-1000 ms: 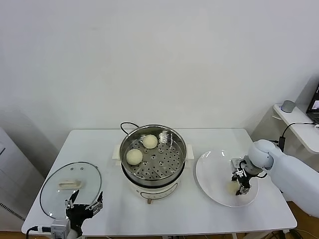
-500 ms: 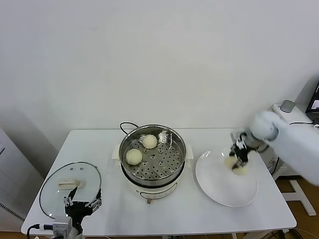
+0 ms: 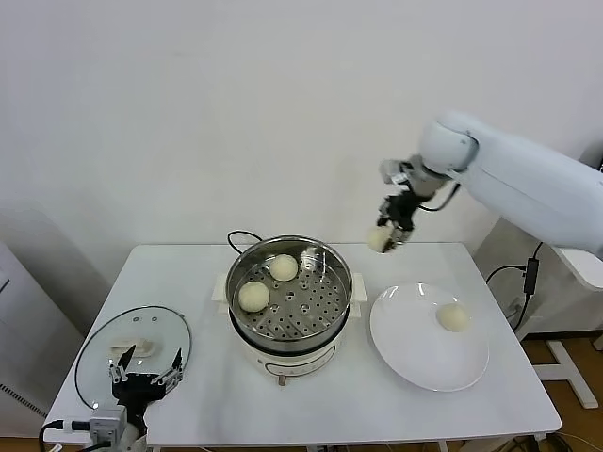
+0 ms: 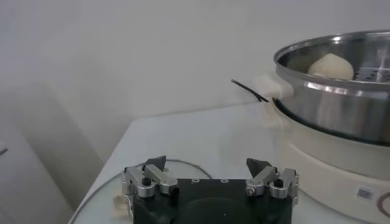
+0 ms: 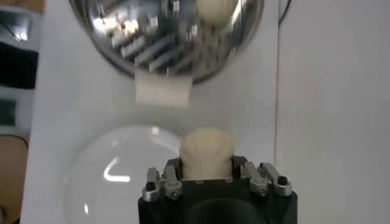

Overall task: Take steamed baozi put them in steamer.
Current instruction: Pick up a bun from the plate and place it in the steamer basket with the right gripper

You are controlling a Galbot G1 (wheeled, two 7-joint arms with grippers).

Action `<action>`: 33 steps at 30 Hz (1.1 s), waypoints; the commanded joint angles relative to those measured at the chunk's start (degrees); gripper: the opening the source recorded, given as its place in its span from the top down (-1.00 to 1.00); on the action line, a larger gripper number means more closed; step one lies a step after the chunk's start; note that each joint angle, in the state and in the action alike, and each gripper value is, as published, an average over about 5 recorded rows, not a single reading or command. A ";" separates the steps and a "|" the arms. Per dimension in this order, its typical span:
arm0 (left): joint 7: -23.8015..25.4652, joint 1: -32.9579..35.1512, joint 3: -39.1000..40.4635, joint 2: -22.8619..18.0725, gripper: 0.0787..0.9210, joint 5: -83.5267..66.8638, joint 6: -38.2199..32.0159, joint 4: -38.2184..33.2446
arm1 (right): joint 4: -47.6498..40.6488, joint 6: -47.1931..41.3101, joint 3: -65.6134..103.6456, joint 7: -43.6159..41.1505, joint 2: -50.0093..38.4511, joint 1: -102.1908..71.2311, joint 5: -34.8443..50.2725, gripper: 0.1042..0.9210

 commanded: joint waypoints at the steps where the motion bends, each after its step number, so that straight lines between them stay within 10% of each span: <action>1: -0.10 -0.28 -0.64 -0.61 -0.77 -0.45 -0.26 -0.32 | -2.96 34.32 -7.70 -0.68 13.30 5.54 3.37 -0.09; 14: -0.12 -0.06 -0.20 -1.53 -0.77 -0.40 -0.21 -0.79 | 7.52 52.80 -6.51 3.80 17.83 -5.39 -21.98 -0.10; 33: -0.11 -0.35 0.07 -1.87 -0.77 -0.71 0.02 -0.66 | 9.10 52.57 -7.13 4.44 20.42 -11.20 -25.04 -0.10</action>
